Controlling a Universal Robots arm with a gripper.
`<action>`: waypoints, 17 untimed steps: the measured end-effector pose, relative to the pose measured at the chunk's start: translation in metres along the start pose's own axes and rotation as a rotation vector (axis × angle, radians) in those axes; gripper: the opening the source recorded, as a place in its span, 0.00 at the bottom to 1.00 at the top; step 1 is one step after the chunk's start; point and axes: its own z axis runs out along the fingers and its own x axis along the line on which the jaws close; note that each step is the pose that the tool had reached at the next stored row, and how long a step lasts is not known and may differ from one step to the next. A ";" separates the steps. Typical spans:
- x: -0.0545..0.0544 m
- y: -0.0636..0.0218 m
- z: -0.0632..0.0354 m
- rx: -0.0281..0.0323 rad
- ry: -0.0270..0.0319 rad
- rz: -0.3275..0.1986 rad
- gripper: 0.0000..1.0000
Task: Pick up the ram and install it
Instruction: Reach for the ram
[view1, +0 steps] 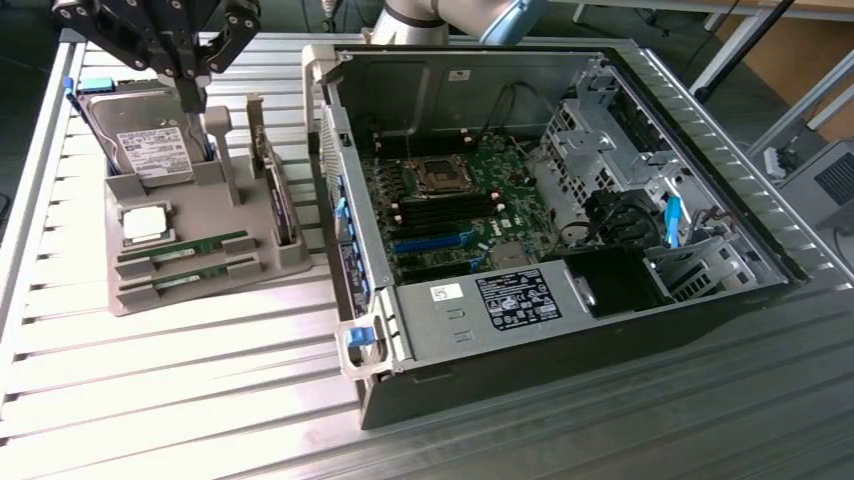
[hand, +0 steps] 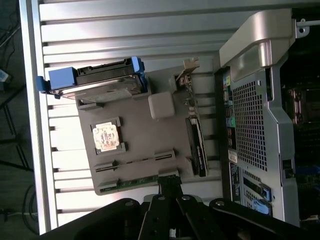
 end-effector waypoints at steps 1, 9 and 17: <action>0.000 -0.0007 0.0000 0.0000 0.0000 0.000 0.09; -0.001 -0.0072 -0.0002 0.0000 0.0000 0.000 0.09; -0.001 -0.0162 -0.0005 0.0000 -0.0001 0.000 0.09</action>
